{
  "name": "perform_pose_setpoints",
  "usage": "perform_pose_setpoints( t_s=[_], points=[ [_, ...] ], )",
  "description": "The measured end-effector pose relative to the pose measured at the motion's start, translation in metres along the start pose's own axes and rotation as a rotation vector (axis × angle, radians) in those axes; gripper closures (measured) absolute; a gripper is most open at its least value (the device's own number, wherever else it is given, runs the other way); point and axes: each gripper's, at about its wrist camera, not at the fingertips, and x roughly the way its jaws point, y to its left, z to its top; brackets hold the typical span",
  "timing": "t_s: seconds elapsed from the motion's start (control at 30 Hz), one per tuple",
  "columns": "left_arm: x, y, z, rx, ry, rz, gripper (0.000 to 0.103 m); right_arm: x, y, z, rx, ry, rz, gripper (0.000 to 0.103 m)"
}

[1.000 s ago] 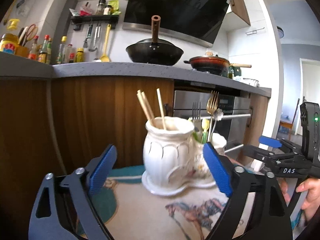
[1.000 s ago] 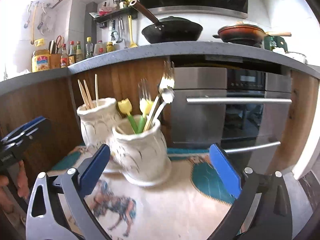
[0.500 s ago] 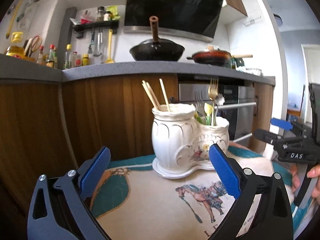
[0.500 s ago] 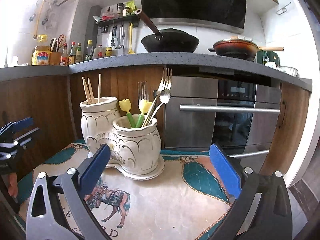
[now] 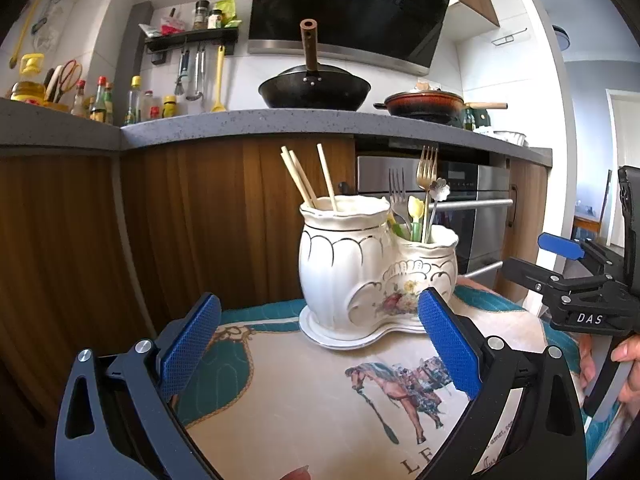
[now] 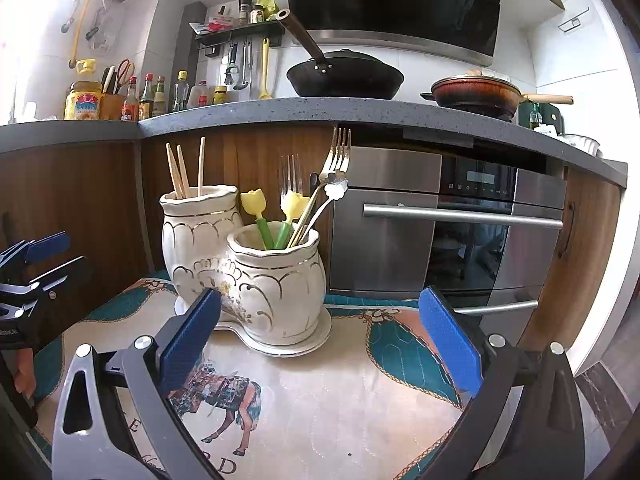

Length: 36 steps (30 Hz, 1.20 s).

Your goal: Organize utensils

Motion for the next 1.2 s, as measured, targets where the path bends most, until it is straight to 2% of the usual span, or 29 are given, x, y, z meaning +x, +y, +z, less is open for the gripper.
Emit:
perform_pose_setpoints(
  t_s=[1.2],
  points=[
    [0.0045, 0.0031, -0.0024, -0.014, 0.019, 0.015, 0.005, 0.0003, 0.0008, 0.0005, -0.003, 0.002, 0.000, 0.005]
  ],
)
